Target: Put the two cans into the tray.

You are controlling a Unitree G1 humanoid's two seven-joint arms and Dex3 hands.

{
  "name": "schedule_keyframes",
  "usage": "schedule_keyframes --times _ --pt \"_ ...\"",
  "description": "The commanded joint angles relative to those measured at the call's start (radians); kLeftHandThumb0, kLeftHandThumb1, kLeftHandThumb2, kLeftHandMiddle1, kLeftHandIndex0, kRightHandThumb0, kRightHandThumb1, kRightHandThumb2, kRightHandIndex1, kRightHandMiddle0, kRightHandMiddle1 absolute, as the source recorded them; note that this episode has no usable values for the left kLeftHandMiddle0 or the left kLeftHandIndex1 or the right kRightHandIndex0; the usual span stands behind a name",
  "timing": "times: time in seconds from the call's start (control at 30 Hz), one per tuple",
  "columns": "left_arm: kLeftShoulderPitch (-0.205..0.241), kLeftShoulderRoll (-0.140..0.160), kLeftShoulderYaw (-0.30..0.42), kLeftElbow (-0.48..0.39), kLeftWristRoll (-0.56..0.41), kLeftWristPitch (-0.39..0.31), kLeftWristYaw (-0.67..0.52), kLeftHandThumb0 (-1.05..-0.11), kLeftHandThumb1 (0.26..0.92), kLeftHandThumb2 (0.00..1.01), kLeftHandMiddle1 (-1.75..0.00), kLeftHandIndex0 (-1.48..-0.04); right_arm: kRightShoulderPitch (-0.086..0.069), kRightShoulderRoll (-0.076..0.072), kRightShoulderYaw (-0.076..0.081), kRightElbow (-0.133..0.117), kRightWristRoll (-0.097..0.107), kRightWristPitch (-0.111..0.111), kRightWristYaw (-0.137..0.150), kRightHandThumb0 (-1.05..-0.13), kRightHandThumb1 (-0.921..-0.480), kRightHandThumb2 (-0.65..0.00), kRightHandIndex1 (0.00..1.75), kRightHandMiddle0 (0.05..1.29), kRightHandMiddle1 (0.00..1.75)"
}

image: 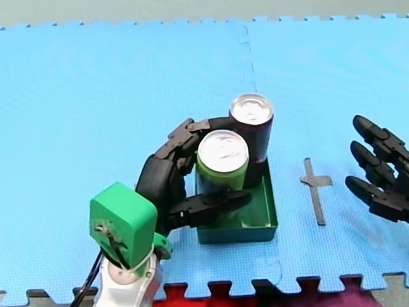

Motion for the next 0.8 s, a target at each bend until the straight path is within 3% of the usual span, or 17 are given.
schedule_keyframes --times 0.0,0.33,0.77 --pt "-0.013 0.002 0.006 0.003 -0.009 -0.003 -0.003 -0.395 0.872 0.00 -1.75 -0.57 0.000 -0.003 -0.003 -0.001 0.006 -0.002 0.001 -1.048 -0.921 -0.458 0.00 0.09 0.00" --pt "-0.014 0.003 0.010 0.002 -0.012 0.003 -0.005 -0.395 0.870 0.00 -1.75 -0.58 0.000 -0.001 -0.002 -0.004 0.008 -0.003 0.002 -1.048 -0.921 -0.460 0.00 0.09 0.00" --pt "-0.040 0.008 0.024 0.088 -0.006 -0.033 -0.014 -0.395 0.870 0.00 -1.75 -0.58 0.003 0.002 0.001 -0.013 0.008 -0.003 -0.003 -1.048 -0.921 -0.459 0.00 0.08 0.00"
